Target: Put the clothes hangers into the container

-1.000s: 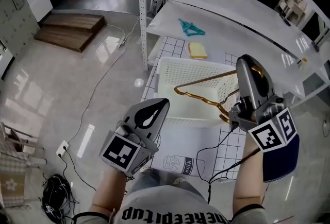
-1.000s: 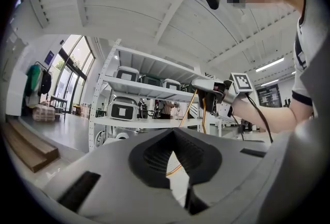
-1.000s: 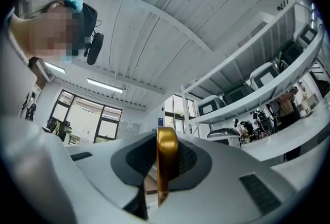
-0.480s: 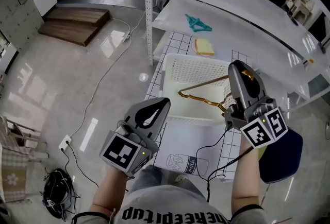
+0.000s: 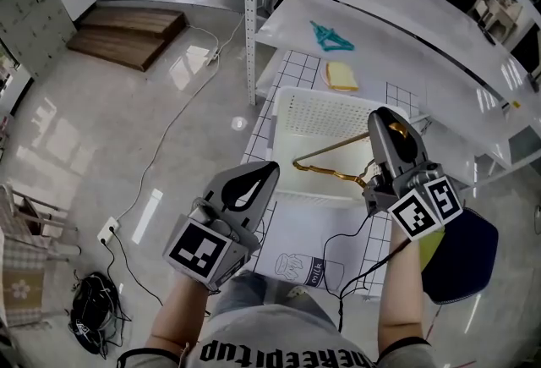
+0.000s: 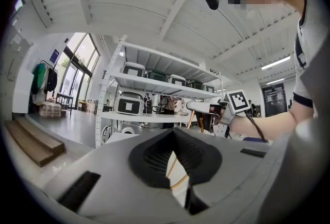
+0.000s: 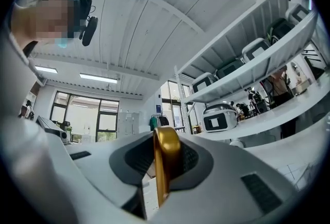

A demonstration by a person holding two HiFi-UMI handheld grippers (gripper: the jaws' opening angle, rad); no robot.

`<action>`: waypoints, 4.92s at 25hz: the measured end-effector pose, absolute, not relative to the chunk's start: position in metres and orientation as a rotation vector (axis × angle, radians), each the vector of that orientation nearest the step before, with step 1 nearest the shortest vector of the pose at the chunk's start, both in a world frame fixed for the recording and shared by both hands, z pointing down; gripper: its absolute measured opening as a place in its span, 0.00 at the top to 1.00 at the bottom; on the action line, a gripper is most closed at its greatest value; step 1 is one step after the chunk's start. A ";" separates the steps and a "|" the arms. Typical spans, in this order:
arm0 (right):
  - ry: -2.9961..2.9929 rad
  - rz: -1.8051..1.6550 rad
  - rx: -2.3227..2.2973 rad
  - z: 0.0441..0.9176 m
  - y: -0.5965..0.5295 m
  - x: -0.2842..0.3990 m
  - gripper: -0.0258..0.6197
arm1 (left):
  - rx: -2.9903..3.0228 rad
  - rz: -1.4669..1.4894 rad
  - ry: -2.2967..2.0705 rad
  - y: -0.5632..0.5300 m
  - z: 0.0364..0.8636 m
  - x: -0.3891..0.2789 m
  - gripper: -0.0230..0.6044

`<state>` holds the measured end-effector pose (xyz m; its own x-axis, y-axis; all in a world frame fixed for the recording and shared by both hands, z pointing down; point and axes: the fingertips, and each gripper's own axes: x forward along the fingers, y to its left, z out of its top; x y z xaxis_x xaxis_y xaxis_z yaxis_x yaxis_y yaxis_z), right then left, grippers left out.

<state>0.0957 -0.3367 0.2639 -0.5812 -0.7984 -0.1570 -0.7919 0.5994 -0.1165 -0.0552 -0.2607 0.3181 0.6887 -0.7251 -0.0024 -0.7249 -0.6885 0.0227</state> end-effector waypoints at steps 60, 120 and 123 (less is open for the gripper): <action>2.396 -0.084 -1.836 0.284 -0.236 0.240 0.79 | 2.969 0.006 -0.768 -0.211 0.312 0.071 0.94; 2.332 -0.188 -1.924 0.317 -0.112 0.212 0.94 | 3.101 -0.092 -0.450 -0.143 0.292 0.133 0.94; 2.337 -0.188 -1.925 0.318 -0.113 0.212 0.94 | 3.099 -0.089 -0.452 -0.144 0.293 0.133 0.94</action>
